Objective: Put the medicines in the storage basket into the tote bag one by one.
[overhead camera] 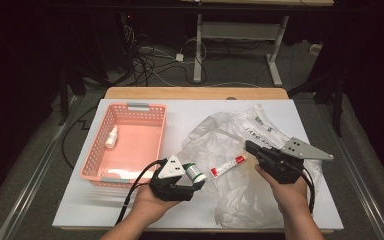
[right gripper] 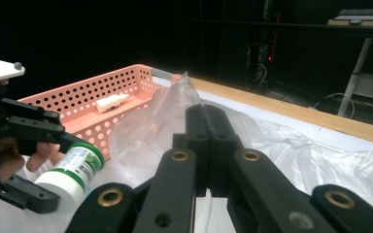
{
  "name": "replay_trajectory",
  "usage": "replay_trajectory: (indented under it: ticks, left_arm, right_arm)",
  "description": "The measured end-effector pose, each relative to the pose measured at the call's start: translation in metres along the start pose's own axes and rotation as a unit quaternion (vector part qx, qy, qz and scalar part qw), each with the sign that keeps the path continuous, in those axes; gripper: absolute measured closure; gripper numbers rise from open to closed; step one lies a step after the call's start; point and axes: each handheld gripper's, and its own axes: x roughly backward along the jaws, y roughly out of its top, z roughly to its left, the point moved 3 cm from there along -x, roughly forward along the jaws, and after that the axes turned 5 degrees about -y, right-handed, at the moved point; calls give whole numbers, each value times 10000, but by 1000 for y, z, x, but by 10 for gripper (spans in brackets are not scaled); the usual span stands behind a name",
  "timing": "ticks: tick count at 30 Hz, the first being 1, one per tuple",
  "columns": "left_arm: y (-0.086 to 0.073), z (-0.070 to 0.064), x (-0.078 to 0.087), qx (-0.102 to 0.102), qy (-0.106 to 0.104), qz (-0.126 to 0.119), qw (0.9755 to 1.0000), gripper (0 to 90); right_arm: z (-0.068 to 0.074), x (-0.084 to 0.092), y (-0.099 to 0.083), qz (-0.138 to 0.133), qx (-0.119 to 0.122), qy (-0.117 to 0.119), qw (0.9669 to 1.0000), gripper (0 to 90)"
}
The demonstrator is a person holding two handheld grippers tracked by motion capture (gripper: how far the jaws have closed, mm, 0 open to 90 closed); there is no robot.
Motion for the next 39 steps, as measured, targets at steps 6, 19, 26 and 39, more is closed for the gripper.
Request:
replay_trajectory:
  ticks: [6, 19, 26, 39]
  left_arm:
    - [6, 4, -20, 24, -28, 13, 10000, 350]
    - [30, 6, -49, -46, -19, -130, 9999, 350]
    - [41, 14, -67, -143, 66, -103, 9998, 350]
    - [54, 32, -99, -76, 191, -15, 9998, 350]
  right_arm:
    - [0, -1, -1, 17, 6, 7, 10000, 900]
    - [-1, 2, 2, -41, -35, 9, 10000, 900]
    - [-2, 3, 3, -73, -60, 23, 10000, 900]
    - [-4, 2, 3, -84, -75, 0, 9999, 900]
